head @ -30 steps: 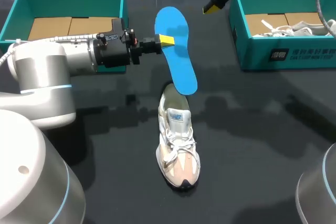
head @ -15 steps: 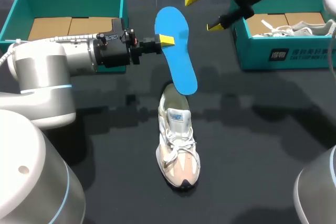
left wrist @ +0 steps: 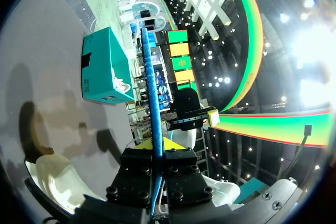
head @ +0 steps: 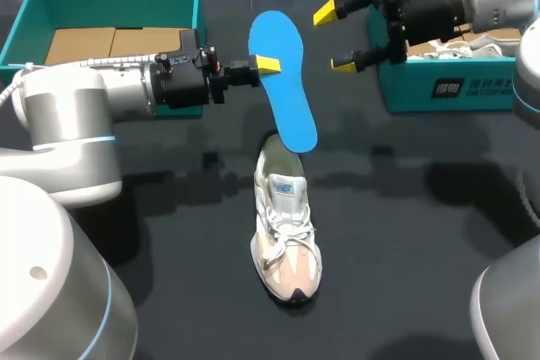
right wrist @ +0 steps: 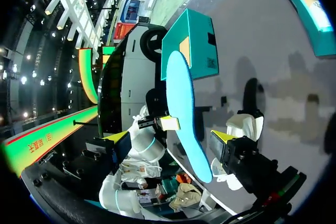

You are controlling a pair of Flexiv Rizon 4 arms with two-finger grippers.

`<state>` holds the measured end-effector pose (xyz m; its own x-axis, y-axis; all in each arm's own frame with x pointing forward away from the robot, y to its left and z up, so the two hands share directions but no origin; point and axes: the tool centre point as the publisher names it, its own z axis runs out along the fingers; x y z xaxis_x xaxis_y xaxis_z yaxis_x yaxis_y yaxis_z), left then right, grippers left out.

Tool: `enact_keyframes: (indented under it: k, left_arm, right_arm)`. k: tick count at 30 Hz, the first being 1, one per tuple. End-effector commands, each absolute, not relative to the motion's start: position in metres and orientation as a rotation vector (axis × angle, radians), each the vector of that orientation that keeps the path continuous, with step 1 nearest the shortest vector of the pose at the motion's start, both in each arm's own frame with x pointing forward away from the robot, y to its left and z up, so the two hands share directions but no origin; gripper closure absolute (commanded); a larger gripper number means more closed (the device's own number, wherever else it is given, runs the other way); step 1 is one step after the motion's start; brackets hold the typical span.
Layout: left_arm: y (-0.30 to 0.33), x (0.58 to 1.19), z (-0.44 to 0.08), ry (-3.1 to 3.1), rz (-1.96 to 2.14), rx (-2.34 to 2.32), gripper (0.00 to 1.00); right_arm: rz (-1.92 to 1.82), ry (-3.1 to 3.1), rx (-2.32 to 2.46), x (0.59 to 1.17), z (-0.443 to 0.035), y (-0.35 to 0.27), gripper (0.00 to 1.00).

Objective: Take the shoe out of the shoebox, open the shoe tongue, remove and reinsert the insole, then place the shoe into the shoebox

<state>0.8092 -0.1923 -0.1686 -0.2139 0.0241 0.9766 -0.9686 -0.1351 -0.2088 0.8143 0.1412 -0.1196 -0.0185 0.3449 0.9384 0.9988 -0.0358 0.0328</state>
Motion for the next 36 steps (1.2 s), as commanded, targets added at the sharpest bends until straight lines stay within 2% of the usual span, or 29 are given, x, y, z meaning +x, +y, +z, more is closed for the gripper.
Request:
enact_keyframes:
  k: [1,25,36]
  left_arm:
    - [-0.192,0.809,-0.169,-1.269,1.485,1.168,1.0]
    - [-0.192,0.809,-0.169,-1.269,1.485,1.168,1.0]
    - [-0.162,0.798,-0.138,-1.593,2.202,0.599,1.0]
  right_arm:
    - [-1.148,-1.36,-1.389,0.81,-0.129,0.132,0.0]
    - [-1.187,-1.302,-1.343,0.798,-0.151,0.128,0.0]
    - [-1.187,-1.302,-1.343,0.798,-0.151,0.128,0.0]
